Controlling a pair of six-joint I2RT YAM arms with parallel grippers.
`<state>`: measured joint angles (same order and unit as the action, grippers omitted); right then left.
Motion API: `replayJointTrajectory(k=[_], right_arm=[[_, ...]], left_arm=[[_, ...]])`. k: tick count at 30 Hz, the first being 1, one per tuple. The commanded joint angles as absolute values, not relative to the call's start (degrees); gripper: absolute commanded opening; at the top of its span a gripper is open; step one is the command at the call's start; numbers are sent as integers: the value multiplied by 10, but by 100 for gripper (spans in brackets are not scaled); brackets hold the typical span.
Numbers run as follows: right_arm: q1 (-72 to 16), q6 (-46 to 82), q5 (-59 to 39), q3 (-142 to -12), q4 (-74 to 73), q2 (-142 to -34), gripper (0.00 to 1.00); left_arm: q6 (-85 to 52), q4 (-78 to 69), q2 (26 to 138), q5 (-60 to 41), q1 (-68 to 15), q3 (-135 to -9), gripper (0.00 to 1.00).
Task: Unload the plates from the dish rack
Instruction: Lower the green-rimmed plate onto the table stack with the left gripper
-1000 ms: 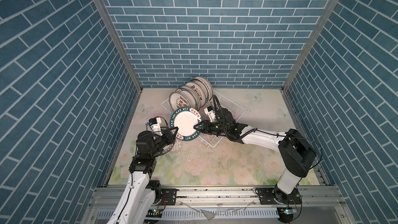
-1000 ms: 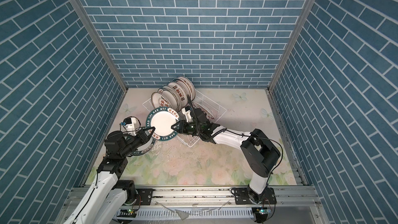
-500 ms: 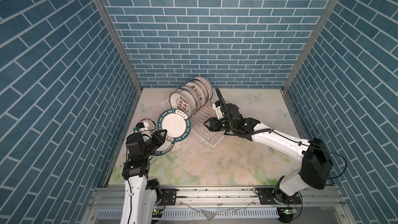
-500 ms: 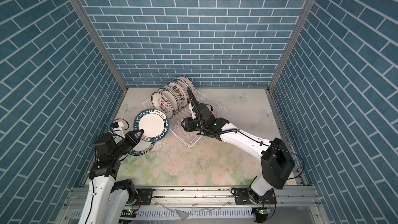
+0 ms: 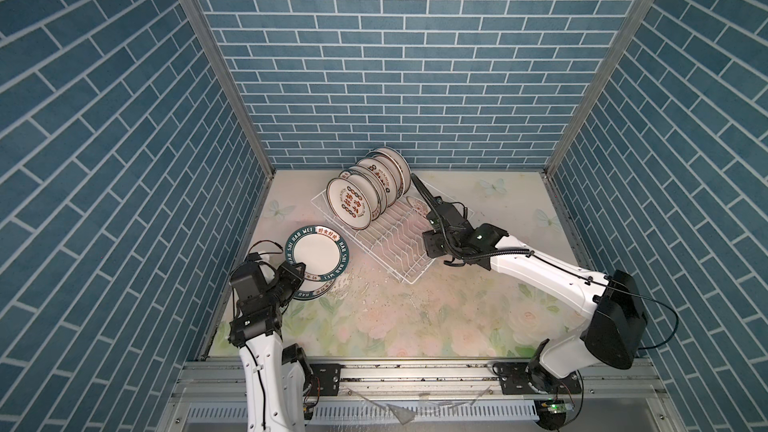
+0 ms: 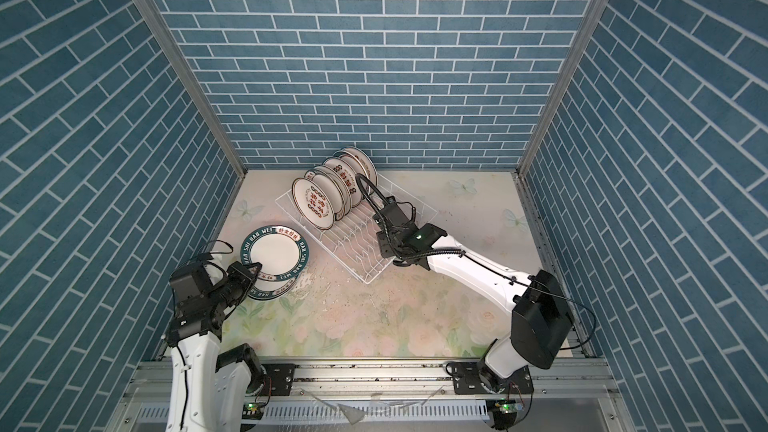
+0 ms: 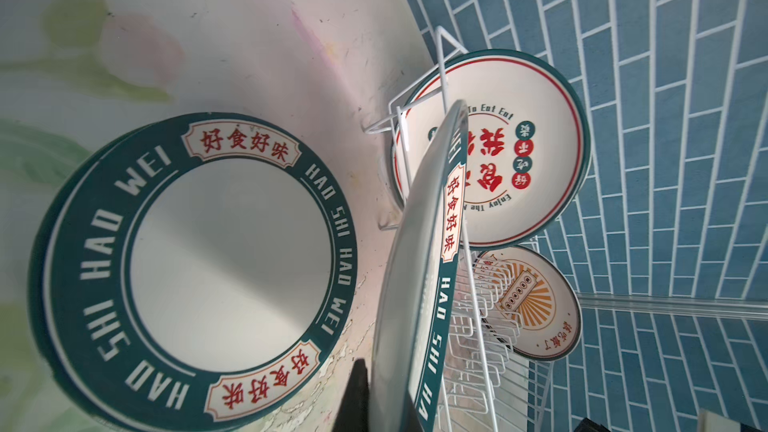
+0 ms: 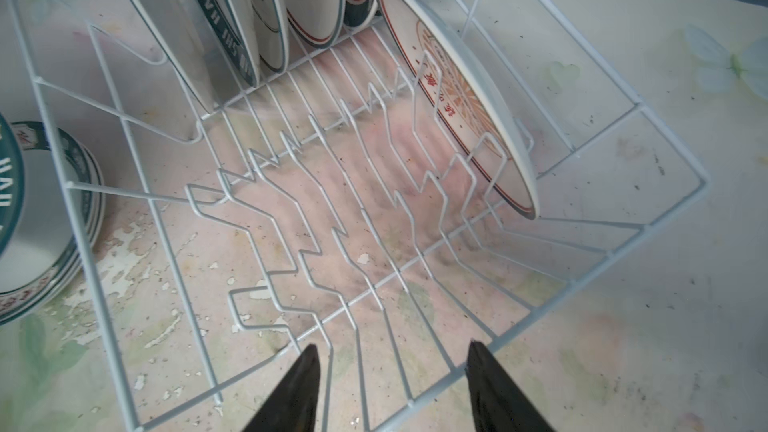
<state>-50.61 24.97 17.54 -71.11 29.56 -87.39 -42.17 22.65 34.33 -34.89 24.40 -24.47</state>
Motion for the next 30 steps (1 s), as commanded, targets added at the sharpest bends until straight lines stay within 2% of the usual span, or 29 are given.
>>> replayJointTrajectory(k=[1,9,17,20,22,24,28,30], right_arm=[[-507,226,239,-722,323,-858,58],[-504,221,261,-690,316,-816,57],[-493,220,258,-673,318,-797,58],[-488,220,257,-672,318,-798,58],[-485,220,254,-671,318,-800,58],[-482,219,253,-671,317,-802,58],[-477,219,246,-672,315,-809,58],[-476,218,241,-673,313,-813,58]], left_arm=[[-401,251,336,-305,249,-248,0],[-394,270,356,-240,249,-239,0],[-390,238,382,-217,249,-213,1],[-388,227,397,-220,249,-207,5],[-386,227,405,-220,249,-206,11],[-386,230,408,-215,250,-206,27],[-383,233,413,-215,249,-208,38],[-383,237,417,-212,249,-209,50]])
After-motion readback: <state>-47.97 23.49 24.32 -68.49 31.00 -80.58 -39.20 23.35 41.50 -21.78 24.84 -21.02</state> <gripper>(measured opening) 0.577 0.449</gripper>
